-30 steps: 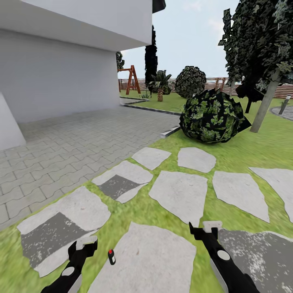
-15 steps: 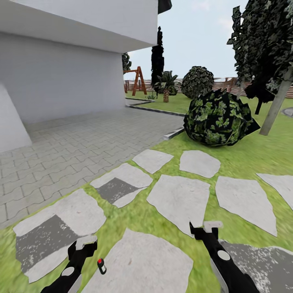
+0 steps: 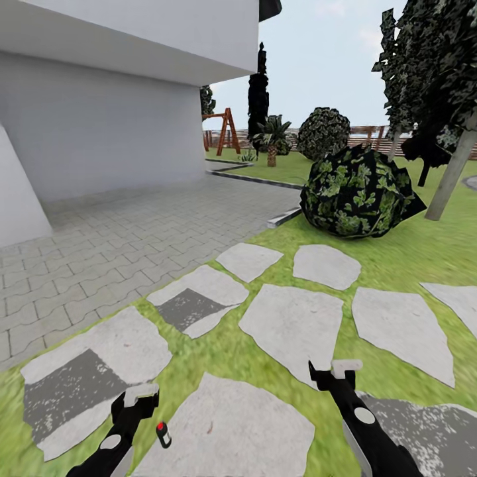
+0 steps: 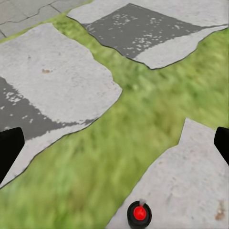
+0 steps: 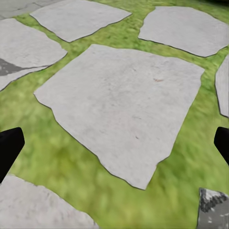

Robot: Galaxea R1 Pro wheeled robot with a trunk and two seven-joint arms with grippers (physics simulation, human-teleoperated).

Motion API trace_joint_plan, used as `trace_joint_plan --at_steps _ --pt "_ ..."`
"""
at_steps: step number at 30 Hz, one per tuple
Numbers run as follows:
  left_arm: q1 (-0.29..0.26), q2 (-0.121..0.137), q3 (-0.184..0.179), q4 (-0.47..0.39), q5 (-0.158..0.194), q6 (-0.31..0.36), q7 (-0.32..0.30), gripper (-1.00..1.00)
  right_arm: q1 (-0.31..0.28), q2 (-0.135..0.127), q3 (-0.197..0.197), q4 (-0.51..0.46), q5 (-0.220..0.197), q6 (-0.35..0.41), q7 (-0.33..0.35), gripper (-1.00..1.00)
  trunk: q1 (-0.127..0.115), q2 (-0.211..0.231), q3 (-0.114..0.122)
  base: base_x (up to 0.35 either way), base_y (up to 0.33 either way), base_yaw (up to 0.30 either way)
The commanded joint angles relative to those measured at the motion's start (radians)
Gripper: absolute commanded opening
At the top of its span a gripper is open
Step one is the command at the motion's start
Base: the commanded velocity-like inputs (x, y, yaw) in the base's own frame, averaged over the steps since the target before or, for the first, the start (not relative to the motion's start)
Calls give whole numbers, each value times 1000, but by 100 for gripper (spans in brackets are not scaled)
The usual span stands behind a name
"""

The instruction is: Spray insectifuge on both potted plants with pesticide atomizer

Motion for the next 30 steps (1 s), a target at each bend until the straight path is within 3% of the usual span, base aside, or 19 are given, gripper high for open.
trace_joint_plan --at_steps 1,18,30 --pt "-1 0 1 1 2 -3 0 100 -1 0 0 1 0 -3 0 100 4 -8 -4 0 0 0" --pt "-1 0 0 2 2 -3 0 100 -1 0 -1 1 0 -3 0 100 69 -127 -62 0 0 -2" --pt "-1 2 -3 2 1 -3 -1 100 -1 3 -1 -4 -2 -1 -2 100 115 -211 -118 0 0 -112"
